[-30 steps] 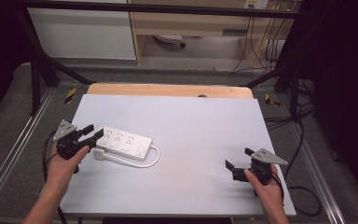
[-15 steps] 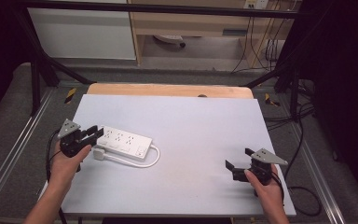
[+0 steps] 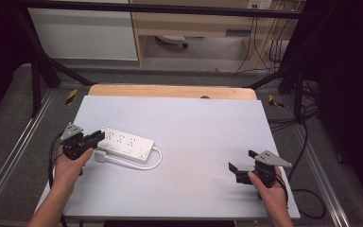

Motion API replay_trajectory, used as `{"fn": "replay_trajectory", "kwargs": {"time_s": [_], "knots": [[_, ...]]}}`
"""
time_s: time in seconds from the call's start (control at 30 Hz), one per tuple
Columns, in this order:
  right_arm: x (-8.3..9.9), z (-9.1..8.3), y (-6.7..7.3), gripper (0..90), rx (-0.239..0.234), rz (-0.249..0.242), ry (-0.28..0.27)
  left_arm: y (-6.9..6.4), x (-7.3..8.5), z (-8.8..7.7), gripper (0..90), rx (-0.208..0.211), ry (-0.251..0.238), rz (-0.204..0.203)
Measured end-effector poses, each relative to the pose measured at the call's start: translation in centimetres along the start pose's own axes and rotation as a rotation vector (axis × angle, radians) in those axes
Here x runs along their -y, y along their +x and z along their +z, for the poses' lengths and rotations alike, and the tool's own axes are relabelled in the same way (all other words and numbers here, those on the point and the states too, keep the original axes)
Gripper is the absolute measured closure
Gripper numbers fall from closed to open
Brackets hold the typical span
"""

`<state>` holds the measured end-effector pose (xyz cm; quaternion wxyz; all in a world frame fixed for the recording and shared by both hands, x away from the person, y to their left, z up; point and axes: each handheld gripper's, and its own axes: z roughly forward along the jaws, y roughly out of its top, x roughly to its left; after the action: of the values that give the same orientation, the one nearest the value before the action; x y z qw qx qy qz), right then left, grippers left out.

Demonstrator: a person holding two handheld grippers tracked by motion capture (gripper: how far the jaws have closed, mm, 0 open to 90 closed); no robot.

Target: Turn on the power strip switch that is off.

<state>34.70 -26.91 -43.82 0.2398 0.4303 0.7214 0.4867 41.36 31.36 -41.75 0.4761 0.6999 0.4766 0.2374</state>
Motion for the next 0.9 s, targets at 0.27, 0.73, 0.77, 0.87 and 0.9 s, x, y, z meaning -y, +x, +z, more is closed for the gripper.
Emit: {"fn": "replay_trajectory", "kwargs": {"time_s": [0.27, 0.73, 0.77, 0.87, 0.9], "knots": [[0.00, 0.02, 0.00, 3.2, 0.002, -0.001, 0.001, 0.11, 0.23, 0.17, 83.5, 0.004, 0.018, 0.003], [0.02, 0.02, -0.02, 3.2, 0.001, -0.002, 0.001, 0.03, 0.69, 0.60, 89.0, 0.019, 0.044, 0.005], [0.02, 0.02, -0.02, 3.2, 0.001, -0.003, 0.002, -0.01, 0.71, 0.64, 89.8, 0.021, 0.045, 0.005], [0.03, 0.04, 0.00, 3.2, 0.001, -0.002, 0.003, -0.13, 0.77, 0.74, 90.0, 0.027, 0.050, 0.010], [0.03, 0.05, 0.00, 3.2, 0.001, -0.003, 0.004, -0.17, 0.78, 0.77, 90.0, 0.027, 0.050, 0.011]]}}
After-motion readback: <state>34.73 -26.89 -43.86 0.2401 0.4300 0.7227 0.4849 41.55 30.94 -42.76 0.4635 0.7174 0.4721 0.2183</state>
